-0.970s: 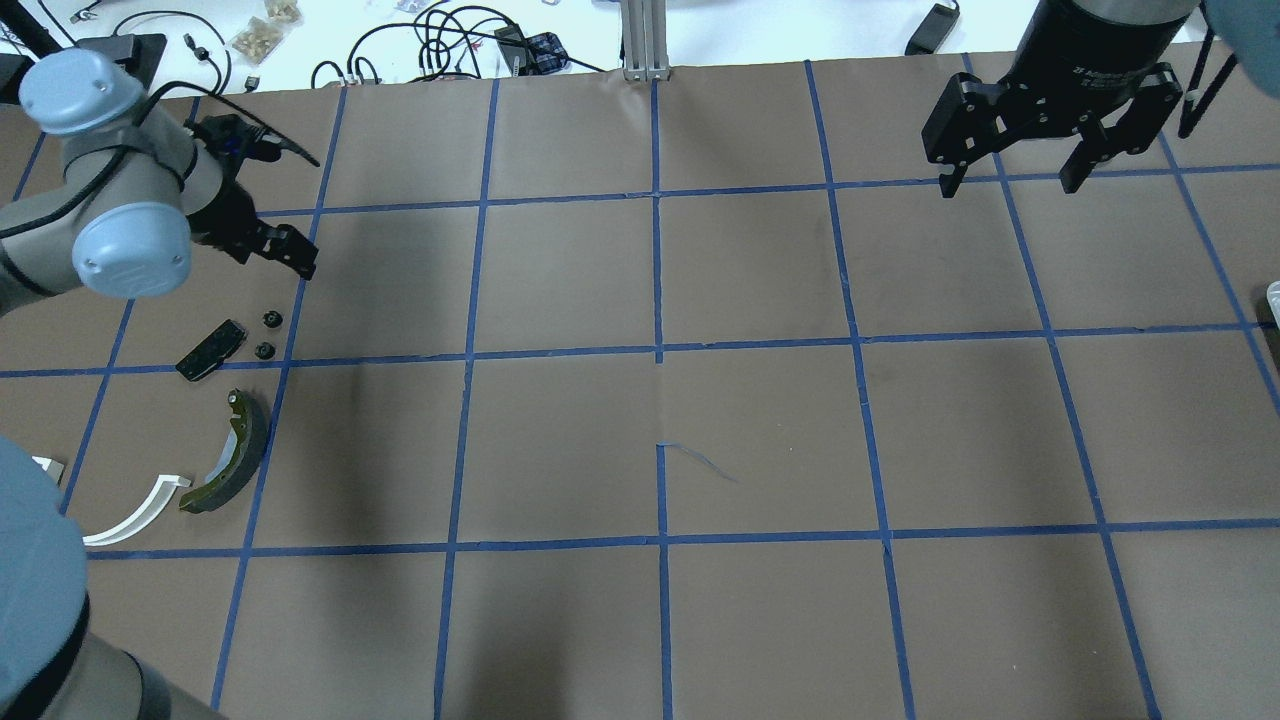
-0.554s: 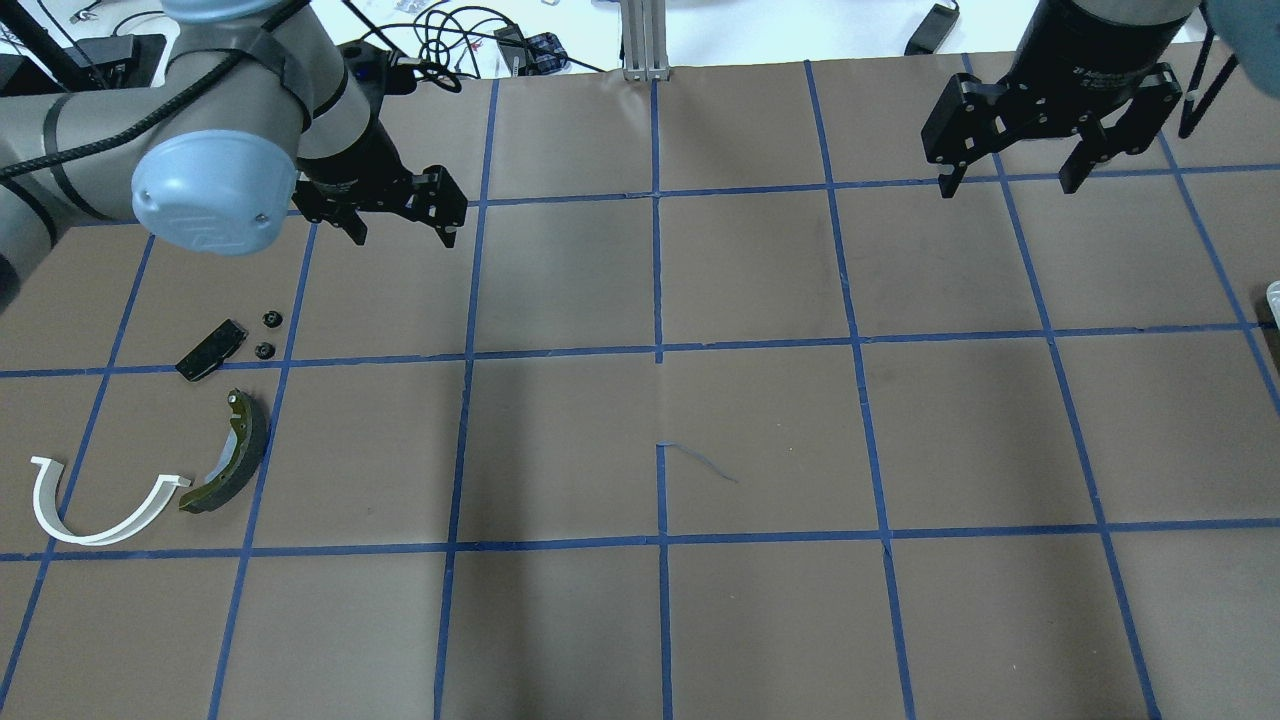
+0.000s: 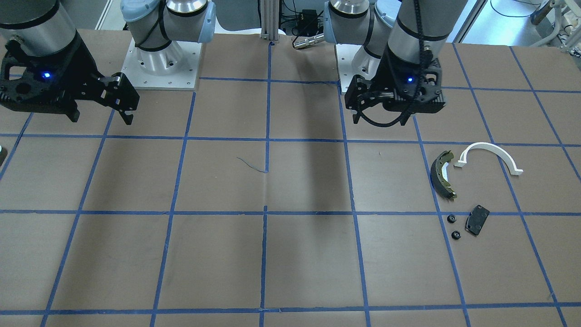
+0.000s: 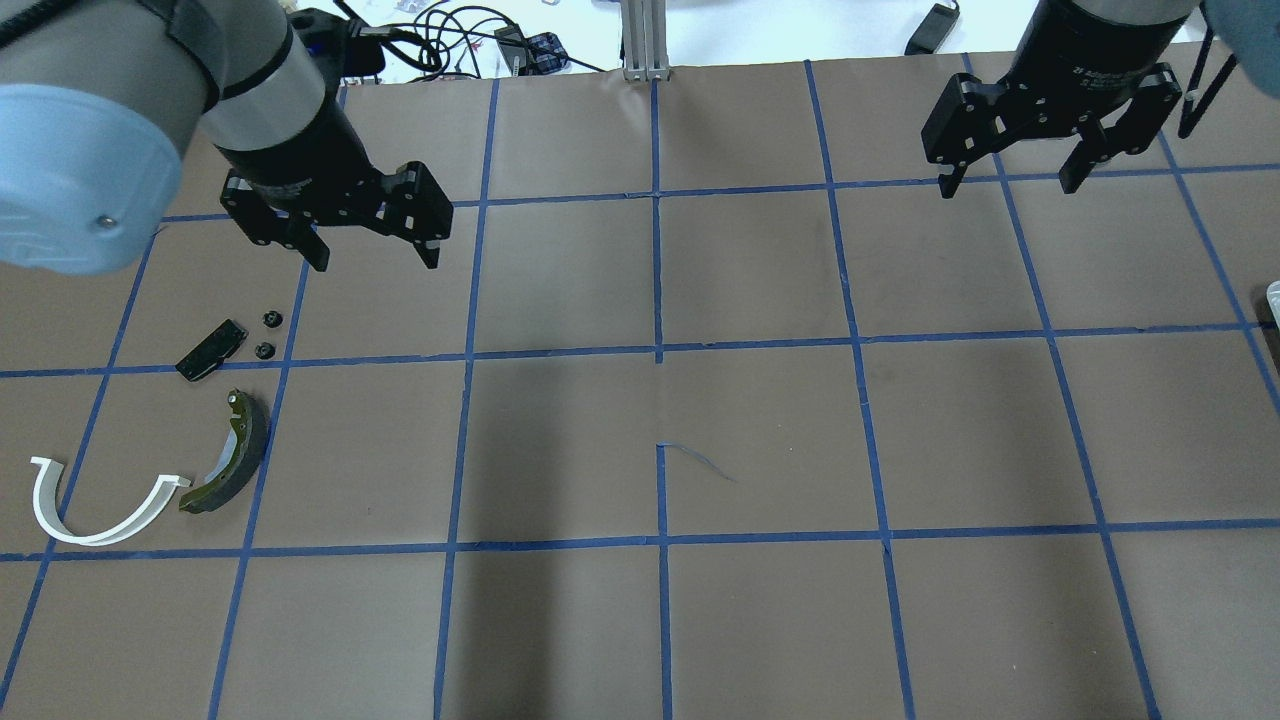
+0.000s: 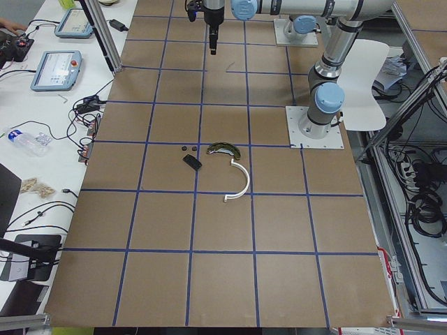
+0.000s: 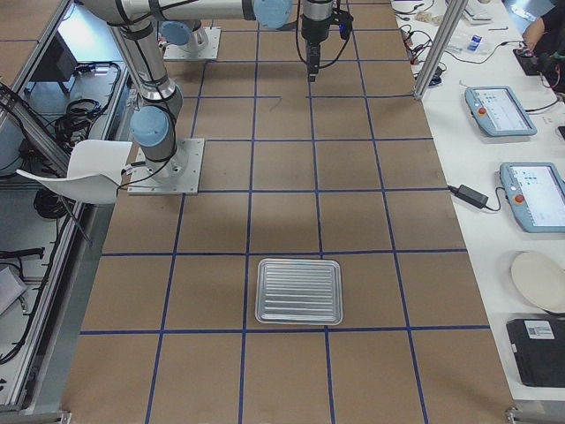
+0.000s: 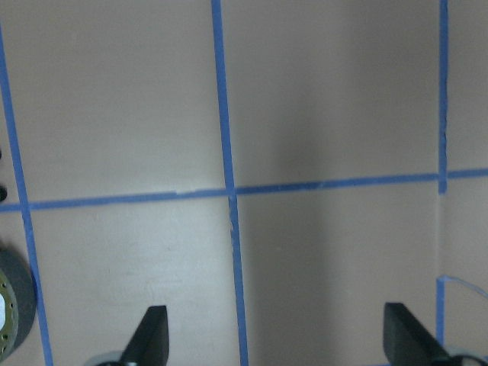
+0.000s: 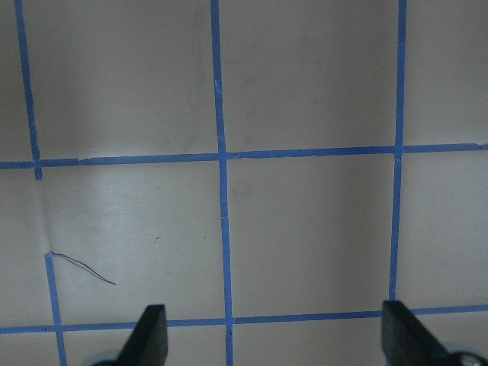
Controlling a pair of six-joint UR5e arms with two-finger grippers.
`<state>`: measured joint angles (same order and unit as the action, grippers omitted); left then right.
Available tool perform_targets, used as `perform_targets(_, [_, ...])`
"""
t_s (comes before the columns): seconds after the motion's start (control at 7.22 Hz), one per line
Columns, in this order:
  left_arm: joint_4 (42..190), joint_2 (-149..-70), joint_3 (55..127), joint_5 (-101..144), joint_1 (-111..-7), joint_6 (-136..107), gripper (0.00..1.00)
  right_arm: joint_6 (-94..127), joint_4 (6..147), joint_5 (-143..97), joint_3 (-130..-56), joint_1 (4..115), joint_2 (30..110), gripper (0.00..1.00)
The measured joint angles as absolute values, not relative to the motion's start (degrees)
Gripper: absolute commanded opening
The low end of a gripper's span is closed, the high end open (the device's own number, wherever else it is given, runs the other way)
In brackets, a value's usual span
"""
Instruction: Place bearing gear from tray to pile
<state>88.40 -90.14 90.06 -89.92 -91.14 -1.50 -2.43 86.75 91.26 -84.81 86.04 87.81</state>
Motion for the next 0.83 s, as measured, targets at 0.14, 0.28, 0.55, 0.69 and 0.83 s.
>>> perform_targets(0.14, [90.2,-91.1,87.4,-89.7,-88.8,-1.7,1.00,-2.4,86.7,91.2,-84.8,86.0,87.8,1.00])
perform_targets(0.28, [91.8,-92.0,85.7,-89.7,-88.1,-2.0,1.00,-2.4,86.7,91.2,-84.8,86.0,87.8,1.00])
perform_targets(0.55, [92.5,-92.8,85.4,-90.5,-90.2,-2.6,1.00,-2.4,86.7,91.2,-84.8,86.0,87.8,1.00])
perform_targets(0.69, [92.4,-92.9,85.6,-92.3,-91.6,-2.9,1.00,-2.4,86.7,91.2,-84.8,86.0,87.8,1.00])
perform_targets(0.83, [92.3,-92.9,85.6,-94.1,-92.2,-2.9,1.00,-2.4,86.7,91.2,-84.8,86.0,87.8,1.00])
